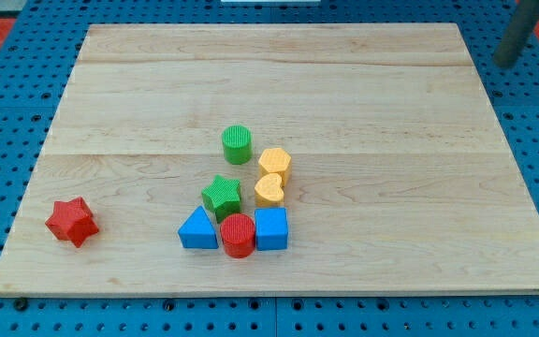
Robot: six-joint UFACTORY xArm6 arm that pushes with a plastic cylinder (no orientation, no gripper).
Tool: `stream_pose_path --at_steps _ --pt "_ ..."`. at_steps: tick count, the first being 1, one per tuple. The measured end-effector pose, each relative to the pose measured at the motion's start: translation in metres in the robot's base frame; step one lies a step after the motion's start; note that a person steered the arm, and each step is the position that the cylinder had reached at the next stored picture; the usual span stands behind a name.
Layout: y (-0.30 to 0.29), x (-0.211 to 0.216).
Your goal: Place the blue cube to the top left
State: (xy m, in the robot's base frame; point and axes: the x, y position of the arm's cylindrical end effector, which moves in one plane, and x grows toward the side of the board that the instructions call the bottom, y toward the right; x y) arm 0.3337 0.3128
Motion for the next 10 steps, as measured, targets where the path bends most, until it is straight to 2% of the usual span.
stream_pose_path --at_steps 1,2,3,6,8,9,10 --pt "-0.053 0.072" --pt "-0.154 0.133" --pt "-0.243 0.214" --pt "-0.245 0.218" --pt "-0.291 0.253" --pt "-0.303 0.232" --pt "-0.309 0.171"
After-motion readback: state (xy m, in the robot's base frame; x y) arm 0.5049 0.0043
